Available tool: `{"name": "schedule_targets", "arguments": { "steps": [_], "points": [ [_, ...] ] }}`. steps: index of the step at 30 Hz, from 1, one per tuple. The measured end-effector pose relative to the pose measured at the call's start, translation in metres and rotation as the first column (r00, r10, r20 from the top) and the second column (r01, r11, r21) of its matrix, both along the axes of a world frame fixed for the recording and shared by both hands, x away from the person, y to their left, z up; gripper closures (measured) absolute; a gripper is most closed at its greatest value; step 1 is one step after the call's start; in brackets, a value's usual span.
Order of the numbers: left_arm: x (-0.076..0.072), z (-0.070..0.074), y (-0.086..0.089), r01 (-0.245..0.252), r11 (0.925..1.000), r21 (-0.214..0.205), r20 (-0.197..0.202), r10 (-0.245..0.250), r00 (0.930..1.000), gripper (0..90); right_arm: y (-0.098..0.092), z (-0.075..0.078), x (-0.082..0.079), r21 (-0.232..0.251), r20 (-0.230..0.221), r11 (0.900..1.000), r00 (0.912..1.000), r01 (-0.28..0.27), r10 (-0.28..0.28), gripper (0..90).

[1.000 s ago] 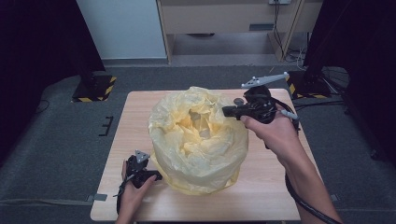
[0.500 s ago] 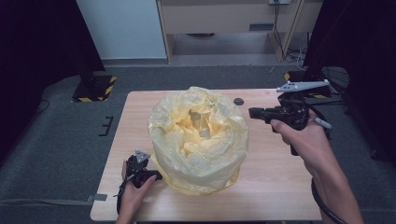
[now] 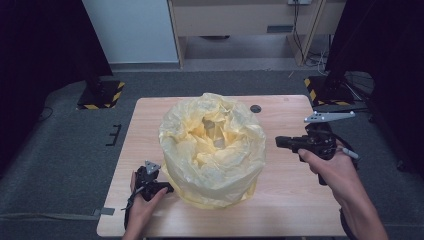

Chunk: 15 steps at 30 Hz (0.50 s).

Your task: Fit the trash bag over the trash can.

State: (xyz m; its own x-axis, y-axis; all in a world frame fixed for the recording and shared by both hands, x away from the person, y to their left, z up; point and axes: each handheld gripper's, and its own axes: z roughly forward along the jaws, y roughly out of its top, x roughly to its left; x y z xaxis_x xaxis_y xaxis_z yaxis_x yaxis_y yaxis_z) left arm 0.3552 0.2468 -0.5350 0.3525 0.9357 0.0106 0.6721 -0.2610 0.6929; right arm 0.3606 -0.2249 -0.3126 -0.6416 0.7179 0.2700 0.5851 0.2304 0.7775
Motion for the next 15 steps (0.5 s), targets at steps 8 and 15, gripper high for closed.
{"name": "schedule_targets", "arguments": {
  "steps": [8,15],
  "points": [
    [0.0,0.0,0.0,0.004,1.0,0.001,-0.001,-0.004,1.0,0.5,0.008,-0.038,0.011,0.05,-0.068,0.9987,0.9977,-0.006,0.01,84.4],
    [0.0,0.0,0.0,0.004,1.0,0.0,-0.001,-0.004,1.0,0.5,0.014,-0.048,0.015,0.077,-0.088,0.997,0.996,-0.007,0.014,79.8]
  ]
}}
